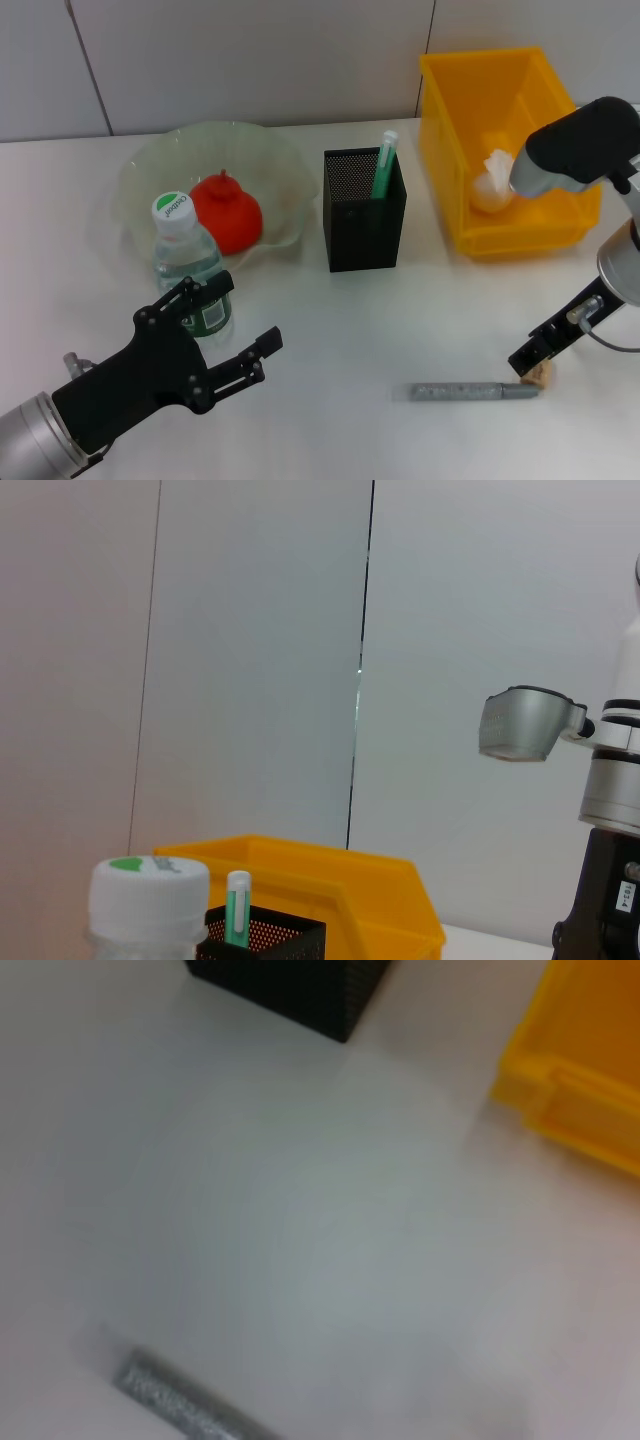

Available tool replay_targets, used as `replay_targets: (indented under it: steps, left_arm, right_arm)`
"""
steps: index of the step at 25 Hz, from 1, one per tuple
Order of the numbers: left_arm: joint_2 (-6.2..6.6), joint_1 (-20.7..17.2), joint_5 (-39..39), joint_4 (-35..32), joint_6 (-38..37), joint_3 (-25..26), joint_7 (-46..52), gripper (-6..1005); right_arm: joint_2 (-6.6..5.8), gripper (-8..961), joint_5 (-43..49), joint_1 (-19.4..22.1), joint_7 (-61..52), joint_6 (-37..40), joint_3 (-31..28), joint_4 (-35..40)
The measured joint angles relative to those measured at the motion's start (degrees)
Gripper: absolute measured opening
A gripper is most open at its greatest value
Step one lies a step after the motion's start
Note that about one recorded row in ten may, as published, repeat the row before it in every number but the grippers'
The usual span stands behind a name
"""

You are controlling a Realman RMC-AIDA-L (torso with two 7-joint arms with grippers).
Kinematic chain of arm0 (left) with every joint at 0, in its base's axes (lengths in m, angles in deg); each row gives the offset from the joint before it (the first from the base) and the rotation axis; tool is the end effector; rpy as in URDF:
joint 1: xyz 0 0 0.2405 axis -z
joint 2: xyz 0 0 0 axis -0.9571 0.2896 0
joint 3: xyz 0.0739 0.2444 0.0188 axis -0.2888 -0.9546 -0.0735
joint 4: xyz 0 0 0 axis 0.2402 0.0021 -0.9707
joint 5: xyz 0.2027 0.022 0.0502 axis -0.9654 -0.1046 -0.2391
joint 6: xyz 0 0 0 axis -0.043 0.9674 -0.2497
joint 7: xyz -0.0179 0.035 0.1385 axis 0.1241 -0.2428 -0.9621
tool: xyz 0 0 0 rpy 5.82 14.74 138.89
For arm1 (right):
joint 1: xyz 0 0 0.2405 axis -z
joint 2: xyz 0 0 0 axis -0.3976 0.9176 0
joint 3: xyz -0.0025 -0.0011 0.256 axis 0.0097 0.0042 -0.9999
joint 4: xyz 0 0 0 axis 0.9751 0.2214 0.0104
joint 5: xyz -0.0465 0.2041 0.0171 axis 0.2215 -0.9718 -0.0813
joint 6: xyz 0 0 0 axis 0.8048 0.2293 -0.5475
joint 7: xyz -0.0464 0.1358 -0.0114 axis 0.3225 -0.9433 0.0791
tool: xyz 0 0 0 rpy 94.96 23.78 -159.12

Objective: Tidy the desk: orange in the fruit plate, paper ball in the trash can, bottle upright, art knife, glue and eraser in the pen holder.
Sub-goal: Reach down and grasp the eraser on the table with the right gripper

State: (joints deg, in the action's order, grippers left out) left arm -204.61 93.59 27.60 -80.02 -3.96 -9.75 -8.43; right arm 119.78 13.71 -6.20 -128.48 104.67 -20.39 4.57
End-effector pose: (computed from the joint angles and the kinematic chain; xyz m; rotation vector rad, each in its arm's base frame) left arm -0.2708 0.2600 -0.0623 -2.4176 -0.3490 -1.0850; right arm 0.2211 0.3360 0.0187 -2.2686 1.2355 -0.6582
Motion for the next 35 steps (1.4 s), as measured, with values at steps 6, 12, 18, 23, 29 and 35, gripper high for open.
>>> replay_targets:
  steps: [6,12,18,23,29,35]
  left_arm:
    - [0.00,0.1,0.0,0.0,-0.2,0.0,0.7,859]
    - [0.00,0.1,0.0,-0.1,-0.2,0.0,0.9,859]
    - [-0.08,0.1,0.0,-0.1,-0.2,-0.3,0.9,859]
    - [-0.09,0.1,0.0,-0.1,-0.2,-0.3,0.9,859]
    - [-0.09,0.0,0.0,-0.1,-0.3,-0.2,0.9,859]
    - [-0.09,-0.1,0.0,-0.1,-0.3,-0.2,0.9,859]
  right_arm:
    - [0.00,763,0.3,-0.5,0.3,0.1,1.9,0.9]
    - [0.00,762,1.9,-0.7,0.7,0.1,2.2,1.3]
    - [0.06,761,2.4,-1.2,0.8,-1.2,2.3,2.5]
    - [0.08,759,2.0,-2.0,0.9,-2.1,3.3,4.3]
    - [0.10,755,1.9,-2.2,0.9,-2.1,5.1,4.7]
    - [0.09,752,1.7,-2.1,0.9,-1.5,4.6,4.4]
